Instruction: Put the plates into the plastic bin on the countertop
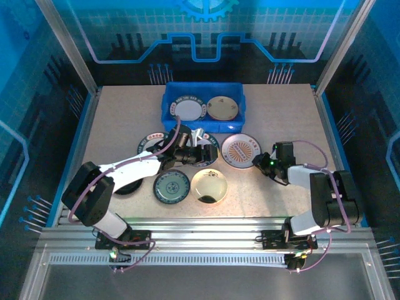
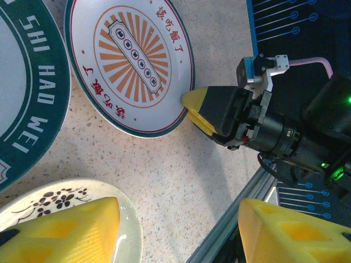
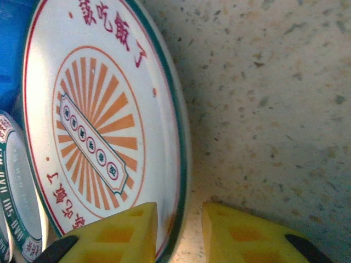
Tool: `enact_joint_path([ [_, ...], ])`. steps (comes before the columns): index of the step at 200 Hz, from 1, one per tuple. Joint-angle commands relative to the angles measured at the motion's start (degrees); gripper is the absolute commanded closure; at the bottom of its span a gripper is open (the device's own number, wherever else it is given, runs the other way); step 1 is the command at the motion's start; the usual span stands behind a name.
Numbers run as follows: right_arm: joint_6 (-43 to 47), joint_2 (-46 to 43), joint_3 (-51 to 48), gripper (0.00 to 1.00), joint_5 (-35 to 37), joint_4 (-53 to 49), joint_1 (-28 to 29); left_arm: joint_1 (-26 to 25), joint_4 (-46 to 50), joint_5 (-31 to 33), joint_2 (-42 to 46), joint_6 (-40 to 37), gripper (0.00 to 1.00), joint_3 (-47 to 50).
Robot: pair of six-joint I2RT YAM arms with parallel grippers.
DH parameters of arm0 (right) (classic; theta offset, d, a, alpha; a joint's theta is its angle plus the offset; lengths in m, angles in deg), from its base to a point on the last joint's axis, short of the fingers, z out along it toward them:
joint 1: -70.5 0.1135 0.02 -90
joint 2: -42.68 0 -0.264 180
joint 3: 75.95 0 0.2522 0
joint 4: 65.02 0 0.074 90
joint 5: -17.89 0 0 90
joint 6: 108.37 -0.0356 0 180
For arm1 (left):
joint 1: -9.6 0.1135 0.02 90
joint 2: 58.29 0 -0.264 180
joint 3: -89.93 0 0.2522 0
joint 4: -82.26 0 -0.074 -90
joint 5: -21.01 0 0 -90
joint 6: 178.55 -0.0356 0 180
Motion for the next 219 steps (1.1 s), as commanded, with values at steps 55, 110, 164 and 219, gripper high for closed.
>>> enact_joint_path([
  [55, -2.21, 4.69, 1.39, 0.79, -1.31, 5.11, 0.31, 0.35, -0.65, -0.97, -2.1, 1.08, 0.41, -1.5],
  [110, -2.88, 3.26, -0.25, 1.0, -0.6, 5.15, 0.09, 0.36, 0.63, -0.38, -3.08, -0.04, 0.41, -2.56],
  [164, -2.54, -5.68, -2.6, 1.0, -2.2, 0.82, -2.01, 0.53, 1.26, 0.58, -3.48, -0.69, 0.41, -2.95],
  [219, 0.19, -21.74, 0.29, 1.0, -8.2, -13.3, -2.51, 3.81, -1.61, 0.34, -2.04, -0.03, 0.4, -0.2],
])
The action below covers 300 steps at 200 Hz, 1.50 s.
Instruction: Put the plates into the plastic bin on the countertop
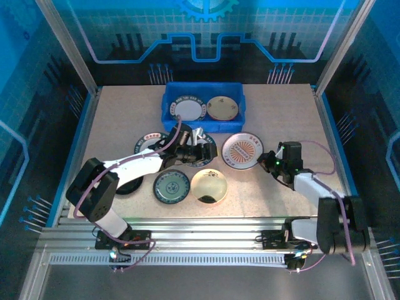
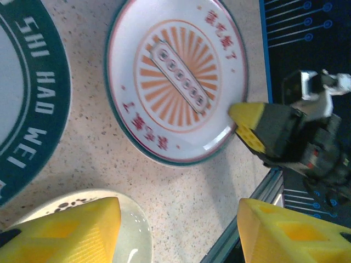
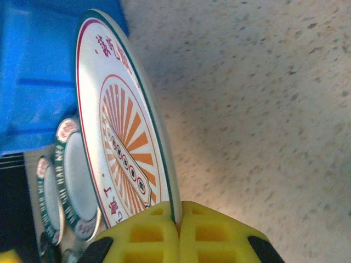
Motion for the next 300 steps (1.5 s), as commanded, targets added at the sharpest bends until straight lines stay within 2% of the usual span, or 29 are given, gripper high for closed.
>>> enact_joint_path([
  [1, 1.85, -6.15, 2.31, 1.0, -4.95, -7.06, -0.62, 2.17, -1.91, 0.25, 0.72, 0.04, 0.4, 1.26],
  [46, -0.98, -10.57, 5.26, 1.0, -14.39, -7.69, 1.35, 4.57, -6.36, -2.24, -0.11, 1.8, 0.38, 2.32],
  [97, 0.48, -7.97, 10.46, 1.0, -14.42, -7.19, 8.93, 4.69, -10.63, -3.97, -1.64, 4.28, 0.39, 1.8],
  [105, -0.24, -7.06, 10.65, 1.0, -14.95, -5.74, 9.48, 4.65, -10.91, -4.23, -1.56, 4.54, 0.44, 1.87],
  [112, -0.59, -6.36, 10.96, 1.0, -15.1, -5.13, 9.8, 4.73, -11.08, -4.36, -1.34, 4.69, 0.55, 1.96],
  [118, -0.65, -5.86, 11.27, 1.0, -15.24, -4.49, 10.15, 4.89, -11.23, -4.67, -1.12, 4.96, 0.76, 2.1],
  [123, -0.49, -5.49, 11.48, 1.0, -15.16, -4.03, 10.31, 4.95, -11.2, -4.65, -0.77, 5.23, 0.99, 2.26],
  [124, -0.44, -5.45, 11.54, 1.0, -15.14, -3.94, 10.37, 5.02, -11.14, -4.62, -0.72, 5.33, 1.0, 2.33],
  [138, 0.04, -4.7, 12.37, 1.0, -14.2, -2.93, 10.95, 5.48, -12.69, -5.51, 0.34, 6.47, 1.0, 3.44],
  [154, 0.47, -3.33, 13.43, 0.78, -14.0, -0.95, 11.51, 6.09, -16.33, -7.22, 1.78, 8.89, 1.0, 5.28],
  [164, 1.05, -2.11, 14.35, 0.68, -13.48, -0.69, 11.87, 6.47, -18.83, -8.71, 2.4, 10.87, 1.0, 6.27],
  [186, 2.37, 0.6, 16.41, 0.64, -11.92, -0.36, 13.17, 7.26, -22.39, -10.78, 3.97, 14.57, 1.0, 7.71],
  [189, 2.52, 1.04, 16.55, 0.65, -11.83, -0.27, 13.28, 7.32, -22.54, -10.94, 4.22, 14.77, 1.0, 7.83],
  [193, 2.54, 1.65, 16.93, 0.73, -11.62, -0.15, 13.54, 7.42, -22.64, -11.09, 4.48, 14.98, 1.0, 7.93],
  [201, 2.66, 2.87, 17.76, 0.99, -11.29, -0.18, 13.83, 7.54, -21.9, -10.95, 5.38, 14.75, 1.0, 7.94],
  [232, 1.66, 7.07, 21.5, 1.0, -9.82, 1.15, 14.19, 9.05, -18.35, -11.01, 7.33, 13.49, 1.0, 7.38],
  [235, 1.71, 7.44, 22.11, 1.0, -9.51, 1.13, 14.17, 9.34, -17.91, -10.91, 7.52, 13.36, 0.91, 7.37],
  [249, 1.68, 9.07, 24.29, 1.0, -8.01, -0.01, 14.15, 11.3, -15.46, -9.58, 9.45, 12.46, 0.16, 8.03],
  [253, 1.69, 9.51, 26.63, 1.0, -7.4, -0.64, 14.18, 11.97, -14.87, -8.98, 10.35, 12.15, 0.02, 8.38],
  [300, 0.95, 16.87, 39.33, 1.0, -1.97, -3.22, 14.3, 19.24, 1.43, -0.55, 21.99, 1.67, 0.01, 7.43],
])
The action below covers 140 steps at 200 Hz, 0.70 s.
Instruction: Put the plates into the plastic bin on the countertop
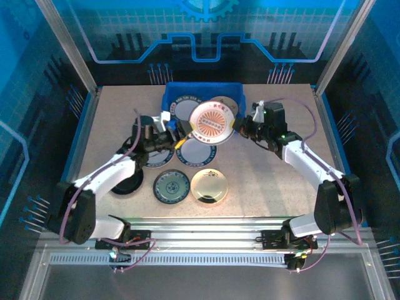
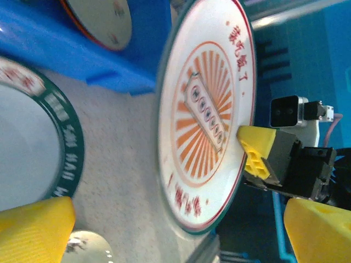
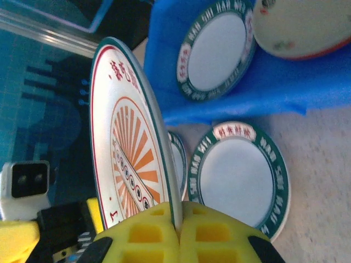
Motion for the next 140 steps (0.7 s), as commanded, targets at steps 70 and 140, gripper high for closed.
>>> enact_joint_path([
  [70, 2.48, 21.06, 32.51, 1.0, 9.56, -10.35, 2.8, 9.09, 20.69, 6.05, 12.76, -15.24, 0.01, -4.97],
  [140, 1.36, 43.12, 56.96, 1.0, 6.45, -20.24, 5.21, 9.41, 16.49, 4.48, 12.29, -11.8, 0.01, -0.01],
])
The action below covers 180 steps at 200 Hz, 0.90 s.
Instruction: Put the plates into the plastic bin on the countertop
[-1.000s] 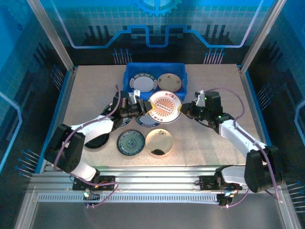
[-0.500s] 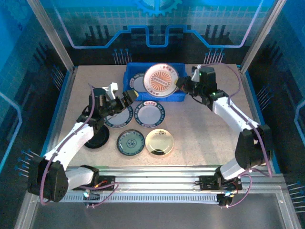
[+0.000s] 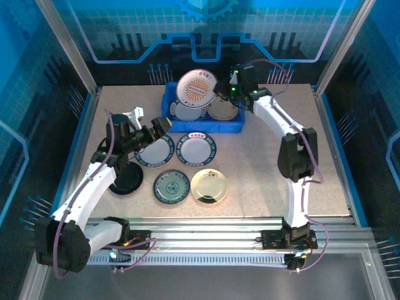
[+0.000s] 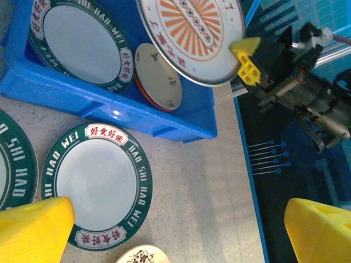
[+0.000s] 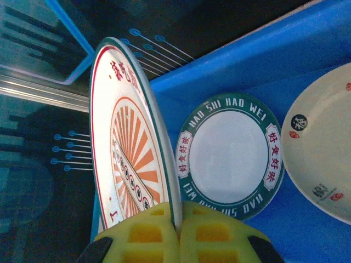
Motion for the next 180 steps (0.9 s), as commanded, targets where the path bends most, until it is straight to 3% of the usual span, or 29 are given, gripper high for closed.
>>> enact_joint_path([
  [1, -0.17, 4.73, 6.47, 1.0, -1.94, -4.64, 1.49, 0.45, -1.28, -1.47, 0.41, 0.63, 0.01, 1.99],
  [95, -2.9, 17.61, 13.54, 1.0, -2.7, -2.49, 2.79, 0.43, -1.11, -1.27, 0.11, 0.05, 0.01, 4.51],
  [180, -2.27, 25.94, 22.24, 1.0, -2.69, -7.47, 4.42, 0.41, -1.63, -1.12, -1.03, 0.52, 0.01, 7.04],
])
